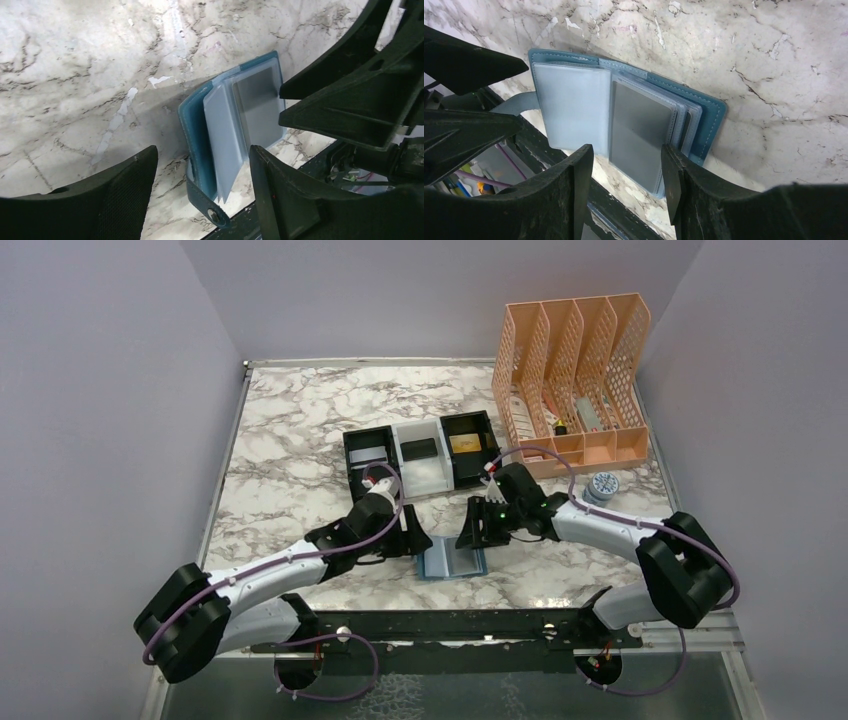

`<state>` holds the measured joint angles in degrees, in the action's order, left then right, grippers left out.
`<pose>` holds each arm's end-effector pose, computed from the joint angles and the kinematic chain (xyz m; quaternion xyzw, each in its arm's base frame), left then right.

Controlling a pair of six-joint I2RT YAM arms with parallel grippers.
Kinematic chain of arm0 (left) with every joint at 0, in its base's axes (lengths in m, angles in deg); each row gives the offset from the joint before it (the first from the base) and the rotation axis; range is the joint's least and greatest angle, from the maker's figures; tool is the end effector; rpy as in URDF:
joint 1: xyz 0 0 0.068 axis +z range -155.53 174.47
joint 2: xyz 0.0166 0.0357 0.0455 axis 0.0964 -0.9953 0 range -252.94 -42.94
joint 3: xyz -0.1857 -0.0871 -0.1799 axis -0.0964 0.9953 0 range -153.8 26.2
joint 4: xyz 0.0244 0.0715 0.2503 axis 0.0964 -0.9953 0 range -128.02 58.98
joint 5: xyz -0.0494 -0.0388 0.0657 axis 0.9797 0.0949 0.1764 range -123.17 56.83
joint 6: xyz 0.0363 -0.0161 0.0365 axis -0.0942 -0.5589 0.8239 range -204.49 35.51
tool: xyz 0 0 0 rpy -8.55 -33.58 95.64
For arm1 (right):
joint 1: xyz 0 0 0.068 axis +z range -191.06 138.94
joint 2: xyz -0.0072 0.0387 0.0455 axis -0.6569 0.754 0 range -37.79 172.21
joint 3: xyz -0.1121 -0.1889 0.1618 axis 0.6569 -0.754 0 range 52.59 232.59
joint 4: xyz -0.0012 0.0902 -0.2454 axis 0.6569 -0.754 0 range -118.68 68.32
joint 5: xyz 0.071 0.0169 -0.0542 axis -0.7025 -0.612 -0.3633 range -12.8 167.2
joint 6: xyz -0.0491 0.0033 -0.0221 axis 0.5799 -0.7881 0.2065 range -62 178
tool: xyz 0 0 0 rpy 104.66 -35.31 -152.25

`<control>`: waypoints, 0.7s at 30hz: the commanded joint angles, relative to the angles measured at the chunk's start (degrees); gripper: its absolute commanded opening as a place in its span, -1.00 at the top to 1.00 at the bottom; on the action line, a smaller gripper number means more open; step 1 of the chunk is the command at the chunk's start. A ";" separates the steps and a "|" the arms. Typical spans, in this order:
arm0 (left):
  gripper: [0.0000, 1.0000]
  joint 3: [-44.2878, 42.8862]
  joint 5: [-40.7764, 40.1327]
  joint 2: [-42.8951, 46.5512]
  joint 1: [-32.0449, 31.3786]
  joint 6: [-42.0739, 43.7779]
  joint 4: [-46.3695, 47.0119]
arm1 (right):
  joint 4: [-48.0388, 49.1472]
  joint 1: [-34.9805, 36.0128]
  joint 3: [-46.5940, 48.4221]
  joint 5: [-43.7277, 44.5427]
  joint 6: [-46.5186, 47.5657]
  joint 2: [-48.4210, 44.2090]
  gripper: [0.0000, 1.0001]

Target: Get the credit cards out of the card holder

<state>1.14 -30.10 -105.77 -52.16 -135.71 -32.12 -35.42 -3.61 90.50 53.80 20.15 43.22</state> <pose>0.1464 -0.1576 0.1769 -0.0246 0.9015 -0.3411 0.2652 0.1954 0.1675 0.1613 -0.0546 0.9387 0.3245 0.1025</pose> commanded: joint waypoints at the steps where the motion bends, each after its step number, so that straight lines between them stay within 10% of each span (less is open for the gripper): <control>1: -0.34 -0.54 2.94 -1.48 -0.21 2.17 3.34 | 1.03 0.32 -1.11 0.46 -0.07 0.98 -0.05; 12: 0.50 0.10 3.05 -8.27 -0.56 3.33 2.97 | 2.67 0.34 -1.49 -1.21 -0.68 1.96 -0.04; 21: 0.76 0.56 1.96 -8.51 -0.65 3.09 3.08 | 7.36 0.34 -1.09 -8.57 -3.33 1.00 -0.01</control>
<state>1.27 -27.81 -113.92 -52.49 -133.20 -29.96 -32.27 -3.61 89.88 50.08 18.76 44.29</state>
